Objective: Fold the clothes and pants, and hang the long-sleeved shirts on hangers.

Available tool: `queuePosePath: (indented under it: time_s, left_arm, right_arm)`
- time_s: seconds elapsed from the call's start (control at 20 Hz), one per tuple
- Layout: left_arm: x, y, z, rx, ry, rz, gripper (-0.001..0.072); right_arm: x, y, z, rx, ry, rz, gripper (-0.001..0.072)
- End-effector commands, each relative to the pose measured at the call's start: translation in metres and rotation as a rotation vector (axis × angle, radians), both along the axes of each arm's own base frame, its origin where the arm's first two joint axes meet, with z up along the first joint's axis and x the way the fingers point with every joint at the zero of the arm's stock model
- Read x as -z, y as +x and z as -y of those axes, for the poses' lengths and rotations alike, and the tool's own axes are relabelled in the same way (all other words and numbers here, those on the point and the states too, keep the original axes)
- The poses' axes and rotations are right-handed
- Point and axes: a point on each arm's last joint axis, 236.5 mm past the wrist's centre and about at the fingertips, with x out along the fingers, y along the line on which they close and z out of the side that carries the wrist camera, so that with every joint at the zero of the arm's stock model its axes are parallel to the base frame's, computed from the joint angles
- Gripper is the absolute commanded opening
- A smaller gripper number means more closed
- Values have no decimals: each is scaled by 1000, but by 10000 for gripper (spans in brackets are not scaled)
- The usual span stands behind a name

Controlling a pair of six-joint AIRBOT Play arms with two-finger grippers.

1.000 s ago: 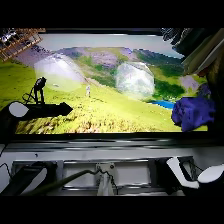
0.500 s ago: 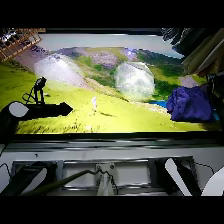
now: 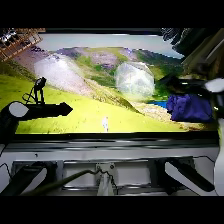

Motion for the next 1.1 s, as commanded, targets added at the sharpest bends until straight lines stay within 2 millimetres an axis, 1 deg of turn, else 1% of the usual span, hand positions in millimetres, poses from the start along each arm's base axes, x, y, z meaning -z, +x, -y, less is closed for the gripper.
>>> queuePosePath:
  time_s: [0.0, 0.05, 0.1, 0.15, 0.2, 0.25, 0.35, 1.05]
  left_arm:
    - [0, 0, 0, -1, 0, 0, 356]
    - [0, 0, 0, -1, 0, 0, 356]
    - [0, 0, 0, -1, 0, 1, 356]
    - [0, 0, 0, -1, 1, 1, 356]
    - [0, 0, 0, -1, 0, 0, 355]
    - [0, 0, 0, -1, 0, 1, 356]
    - [0, 0, 0, -1, 0, 0, 355]
    - [0, 0, 0, -1, 0, 1, 355]
  right_arm:
    - [61, -39, -57, -520, -334, -100, 560]
    - [70, -40, -58, -585, -440, -95, 558]
    - [73, -43, -61, -632, -504, -88, 545]
    - [73, -45, -68, -662, -523, -78, 453]
    - [72, -48, -76, -677, -514, -72, 407]
    - [71, -51, -84, -691, -501, -67, 405]
    - [71, -53, -88, -706, -505, -64, 405]
    - [71, -53, -87, -703, -505, -64, 405]
